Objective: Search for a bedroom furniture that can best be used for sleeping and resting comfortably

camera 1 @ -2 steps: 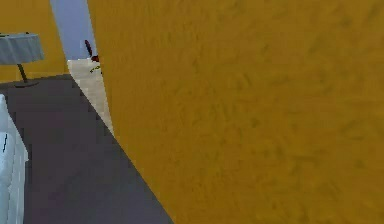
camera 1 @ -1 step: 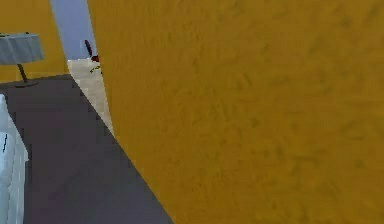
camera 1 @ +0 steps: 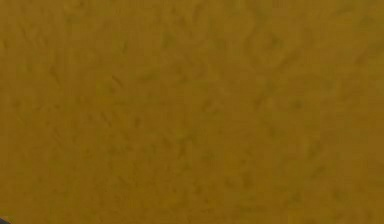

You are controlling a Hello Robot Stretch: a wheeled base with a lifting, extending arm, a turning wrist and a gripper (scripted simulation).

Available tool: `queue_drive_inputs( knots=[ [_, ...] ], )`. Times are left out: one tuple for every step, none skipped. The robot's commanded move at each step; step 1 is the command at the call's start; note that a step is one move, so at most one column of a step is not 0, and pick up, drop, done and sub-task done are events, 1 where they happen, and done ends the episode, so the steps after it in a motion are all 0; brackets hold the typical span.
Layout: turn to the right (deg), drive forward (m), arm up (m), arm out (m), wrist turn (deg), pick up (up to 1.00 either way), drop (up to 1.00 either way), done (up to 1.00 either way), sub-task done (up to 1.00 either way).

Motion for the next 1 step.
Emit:
queue_drive_inputs(
  knots=[
    [45.0, 0.0, 0.0, 0.0, 0.0, 0.0, 0.0, 0.0, 0.0]
  ],
)
